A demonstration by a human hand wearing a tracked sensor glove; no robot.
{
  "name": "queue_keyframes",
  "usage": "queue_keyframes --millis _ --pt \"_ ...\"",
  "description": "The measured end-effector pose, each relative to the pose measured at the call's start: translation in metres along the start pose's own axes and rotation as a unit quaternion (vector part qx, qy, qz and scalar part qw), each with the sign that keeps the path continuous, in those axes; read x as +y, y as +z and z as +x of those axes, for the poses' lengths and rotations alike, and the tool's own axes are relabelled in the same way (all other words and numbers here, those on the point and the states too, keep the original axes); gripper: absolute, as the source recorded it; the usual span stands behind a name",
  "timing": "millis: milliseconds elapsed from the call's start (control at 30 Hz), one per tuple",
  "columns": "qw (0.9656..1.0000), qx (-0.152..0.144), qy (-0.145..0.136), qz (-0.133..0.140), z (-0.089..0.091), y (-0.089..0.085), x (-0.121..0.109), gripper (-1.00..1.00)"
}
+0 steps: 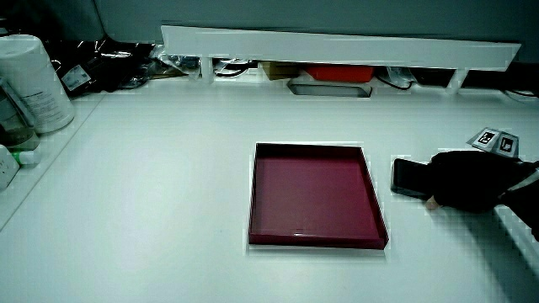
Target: Place battery on desk
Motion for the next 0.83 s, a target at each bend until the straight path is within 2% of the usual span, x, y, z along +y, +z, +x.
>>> queue_keyframes --millis 67,100,167,333,367,433,467,500,567,633,667,700,800,833 --pt "0.9997 -0.025 0.001 -0.007 -0.005 0.003 -0.005 -0.56" --pt "0.9994 -0.033 0.006 0.000 -0.010 0.007 -0.012 -0.61" --pt "0.9987 -0.050 0.004 -0.010 -0.015 0.012 -0.019 -0.72" --pt "0.9961 -0.084 0.026 -0.006 -0.032 0.028 -0.060 -1.00" --pt "0.9957 -0.089 0.022 -0.013 -0.029 0.027 -0.063 -1.00" --pt "0.9937 -0.108 0.031 0.004 -0.034 0.027 -0.078 -1.00" --pt "0.9935 -0.107 0.038 0.009 -0.038 0.027 -0.087 -1.00" --pt "0.9907 -0.123 0.052 0.024 -0.041 0.025 -0.095 -1.00" --pt "0.9866 -0.131 0.091 0.032 -0.060 0.024 -0.117 -1.00" --pt "0.9832 -0.129 0.127 0.017 -0.078 0.021 -0.136 -1.00" --pt "0.9810 -0.132 0.142 0.010 -0.083 0.017 -0.142 -1.00" --pt "0.9783 -0.147 0.146 0.014 -0.082 0.010 -0.143 -1.00" --pt "0.9733 -0.130 0.188 -0.019 -0.104 0.007 -0.169 -1.00" --pt "0.9676 -0.149 0.204 -0.010 -0.109 0.005 -0.175 -1.00"
